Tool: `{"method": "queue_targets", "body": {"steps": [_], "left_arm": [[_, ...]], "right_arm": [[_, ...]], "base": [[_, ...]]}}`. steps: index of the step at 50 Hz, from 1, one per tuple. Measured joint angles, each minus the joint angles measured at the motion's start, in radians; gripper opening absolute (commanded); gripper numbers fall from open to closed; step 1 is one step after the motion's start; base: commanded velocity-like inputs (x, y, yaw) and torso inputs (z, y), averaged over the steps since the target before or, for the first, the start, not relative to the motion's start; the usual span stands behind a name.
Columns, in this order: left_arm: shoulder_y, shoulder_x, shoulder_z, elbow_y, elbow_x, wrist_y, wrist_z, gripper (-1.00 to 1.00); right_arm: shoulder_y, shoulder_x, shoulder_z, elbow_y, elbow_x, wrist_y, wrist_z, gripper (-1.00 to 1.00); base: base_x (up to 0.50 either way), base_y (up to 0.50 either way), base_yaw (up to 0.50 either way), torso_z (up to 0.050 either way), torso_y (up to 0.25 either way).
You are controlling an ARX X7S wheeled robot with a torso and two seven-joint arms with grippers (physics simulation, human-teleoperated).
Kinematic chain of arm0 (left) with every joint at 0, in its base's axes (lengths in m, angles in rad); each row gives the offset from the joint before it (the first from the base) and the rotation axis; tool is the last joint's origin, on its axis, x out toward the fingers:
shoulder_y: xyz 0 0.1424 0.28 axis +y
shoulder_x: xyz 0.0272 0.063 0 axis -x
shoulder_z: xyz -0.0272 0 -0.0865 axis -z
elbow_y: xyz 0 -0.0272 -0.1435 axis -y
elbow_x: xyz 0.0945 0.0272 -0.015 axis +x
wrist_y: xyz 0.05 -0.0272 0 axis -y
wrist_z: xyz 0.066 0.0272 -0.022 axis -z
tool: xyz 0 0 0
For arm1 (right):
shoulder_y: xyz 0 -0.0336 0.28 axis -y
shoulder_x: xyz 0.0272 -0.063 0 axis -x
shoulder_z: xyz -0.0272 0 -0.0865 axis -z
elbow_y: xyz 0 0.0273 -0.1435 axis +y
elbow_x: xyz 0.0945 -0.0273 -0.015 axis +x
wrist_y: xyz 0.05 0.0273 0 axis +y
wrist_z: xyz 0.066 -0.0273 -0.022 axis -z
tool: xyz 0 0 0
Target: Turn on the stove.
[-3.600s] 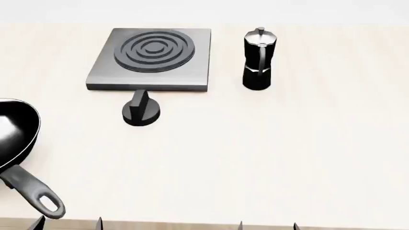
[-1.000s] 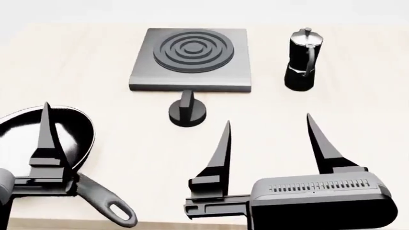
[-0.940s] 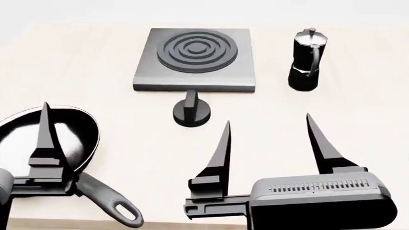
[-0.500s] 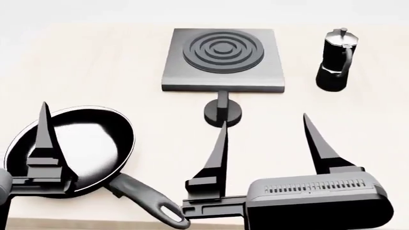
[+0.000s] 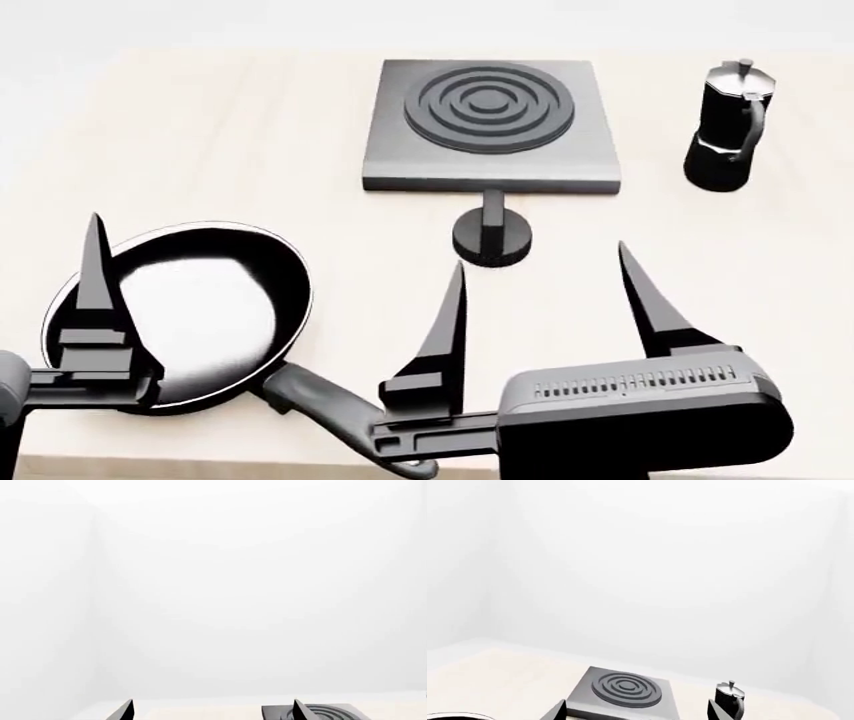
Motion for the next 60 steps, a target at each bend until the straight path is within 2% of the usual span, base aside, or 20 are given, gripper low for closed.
{"method": "queue_targets", "body": {"steps": [60], "left_arm": [[-0.005, -0.029, 0.015, 0.007, -0.034, -0.002, -0.040, 1.00]], "right_arm": [[-0.005, 0.015, 0.007, 0.013, 0.042, -0.027, 0.024, 1.00]], "base": [[0.07, 0.00, 0.00, 0.000, 0.000]]}}
